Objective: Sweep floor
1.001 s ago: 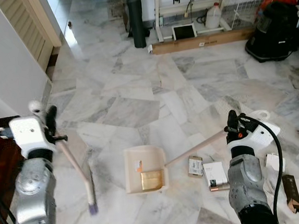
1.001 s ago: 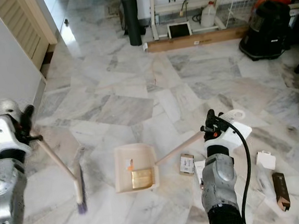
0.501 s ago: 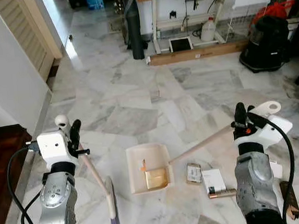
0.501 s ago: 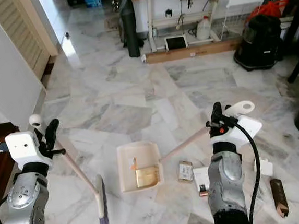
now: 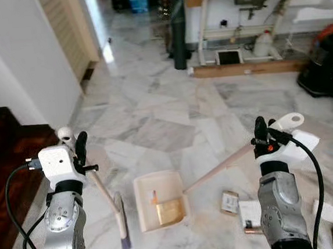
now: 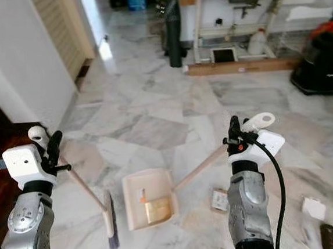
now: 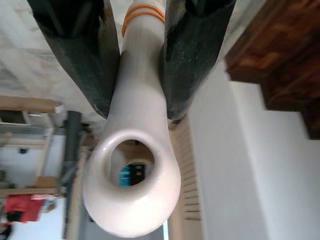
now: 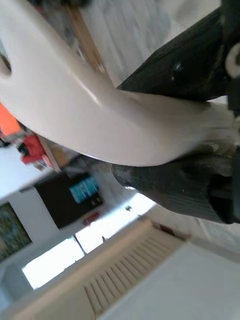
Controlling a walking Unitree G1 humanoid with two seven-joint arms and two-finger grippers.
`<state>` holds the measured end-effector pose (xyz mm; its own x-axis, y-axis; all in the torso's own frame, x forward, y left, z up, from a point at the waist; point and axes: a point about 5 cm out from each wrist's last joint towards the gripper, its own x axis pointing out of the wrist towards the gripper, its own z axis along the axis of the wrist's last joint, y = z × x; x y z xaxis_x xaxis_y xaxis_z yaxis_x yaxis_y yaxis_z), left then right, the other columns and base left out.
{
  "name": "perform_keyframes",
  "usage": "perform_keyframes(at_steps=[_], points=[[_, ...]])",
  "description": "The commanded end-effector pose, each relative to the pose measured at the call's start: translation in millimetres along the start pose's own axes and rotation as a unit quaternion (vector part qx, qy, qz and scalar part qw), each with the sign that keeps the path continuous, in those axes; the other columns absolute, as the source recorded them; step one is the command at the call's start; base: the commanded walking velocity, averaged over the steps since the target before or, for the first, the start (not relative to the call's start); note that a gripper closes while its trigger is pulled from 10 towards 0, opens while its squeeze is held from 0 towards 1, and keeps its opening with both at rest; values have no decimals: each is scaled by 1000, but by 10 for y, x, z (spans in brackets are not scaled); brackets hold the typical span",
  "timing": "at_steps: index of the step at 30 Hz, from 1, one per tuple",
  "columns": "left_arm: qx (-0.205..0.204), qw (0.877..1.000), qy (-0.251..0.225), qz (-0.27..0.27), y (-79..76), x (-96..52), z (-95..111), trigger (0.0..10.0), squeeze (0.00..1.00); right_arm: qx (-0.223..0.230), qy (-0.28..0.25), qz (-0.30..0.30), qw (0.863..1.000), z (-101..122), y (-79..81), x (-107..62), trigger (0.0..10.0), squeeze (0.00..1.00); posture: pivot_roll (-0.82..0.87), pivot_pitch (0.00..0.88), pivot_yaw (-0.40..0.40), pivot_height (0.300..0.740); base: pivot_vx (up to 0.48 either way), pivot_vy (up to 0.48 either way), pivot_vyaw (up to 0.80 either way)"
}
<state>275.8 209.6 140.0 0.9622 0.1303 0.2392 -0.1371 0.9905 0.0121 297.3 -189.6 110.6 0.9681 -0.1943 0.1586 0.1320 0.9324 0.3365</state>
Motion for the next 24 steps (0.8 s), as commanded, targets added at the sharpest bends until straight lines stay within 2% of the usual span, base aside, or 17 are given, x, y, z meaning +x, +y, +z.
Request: perform_keyframes(at_steps=[1,18,24], points=[[9,1000,-24,4,12,14,99,10000,0,13,-32,14,999,142,108,40,10000,0,-34,0,62,740,0,0,800],[-3,1000,-24,15,-88,-37,87,10000,0,-2,-22,47,999,173,172,-21,10000,0,-5,0,33,740,0,0,800],[1,1000,-21,20,-80,-59,84,10000,0,6,-24,38,999,188,155,-28,10000,0,-7,0,40,740,0,0,800]])
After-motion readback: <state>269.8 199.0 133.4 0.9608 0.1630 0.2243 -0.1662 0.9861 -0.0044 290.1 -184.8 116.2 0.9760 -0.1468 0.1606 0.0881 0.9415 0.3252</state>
